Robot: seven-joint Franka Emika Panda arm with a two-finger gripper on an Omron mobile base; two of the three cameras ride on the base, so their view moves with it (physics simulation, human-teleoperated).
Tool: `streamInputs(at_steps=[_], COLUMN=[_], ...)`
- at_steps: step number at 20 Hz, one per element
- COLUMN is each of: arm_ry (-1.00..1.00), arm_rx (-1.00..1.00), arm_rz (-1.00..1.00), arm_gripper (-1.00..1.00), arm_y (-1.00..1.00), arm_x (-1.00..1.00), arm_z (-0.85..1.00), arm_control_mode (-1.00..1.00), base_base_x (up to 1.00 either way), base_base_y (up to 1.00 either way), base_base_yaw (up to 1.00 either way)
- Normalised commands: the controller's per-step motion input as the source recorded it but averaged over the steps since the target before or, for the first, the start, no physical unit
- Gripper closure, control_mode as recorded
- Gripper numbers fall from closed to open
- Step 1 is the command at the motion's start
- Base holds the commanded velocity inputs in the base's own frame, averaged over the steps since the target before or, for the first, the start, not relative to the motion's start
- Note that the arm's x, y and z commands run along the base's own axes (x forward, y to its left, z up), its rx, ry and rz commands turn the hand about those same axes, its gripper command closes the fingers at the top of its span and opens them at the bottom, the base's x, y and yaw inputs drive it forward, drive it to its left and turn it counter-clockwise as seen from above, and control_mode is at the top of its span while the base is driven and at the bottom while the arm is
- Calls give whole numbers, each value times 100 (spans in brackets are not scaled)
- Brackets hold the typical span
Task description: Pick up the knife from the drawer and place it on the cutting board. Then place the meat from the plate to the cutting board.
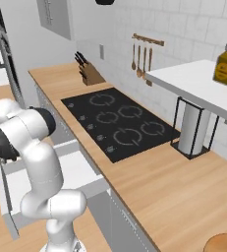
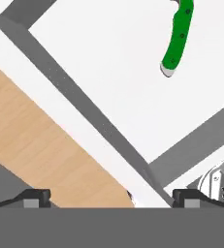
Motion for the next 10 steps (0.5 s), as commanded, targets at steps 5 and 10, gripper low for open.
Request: streamInputs(at_steps=[5, 10], arm_ry=[-8, -7], arm_rx=[-8, 0], arm_rz=[-32, -5], arm_gripper=[-100, -100], arm_y=[-67, -79], arm_x=[12, 9], arm_z=[-30, -44], arm_control_mode=[-100, -100], base_base_x=[0, 0], base_base_y=[0, 0], base_base_yaw=[0, 0])
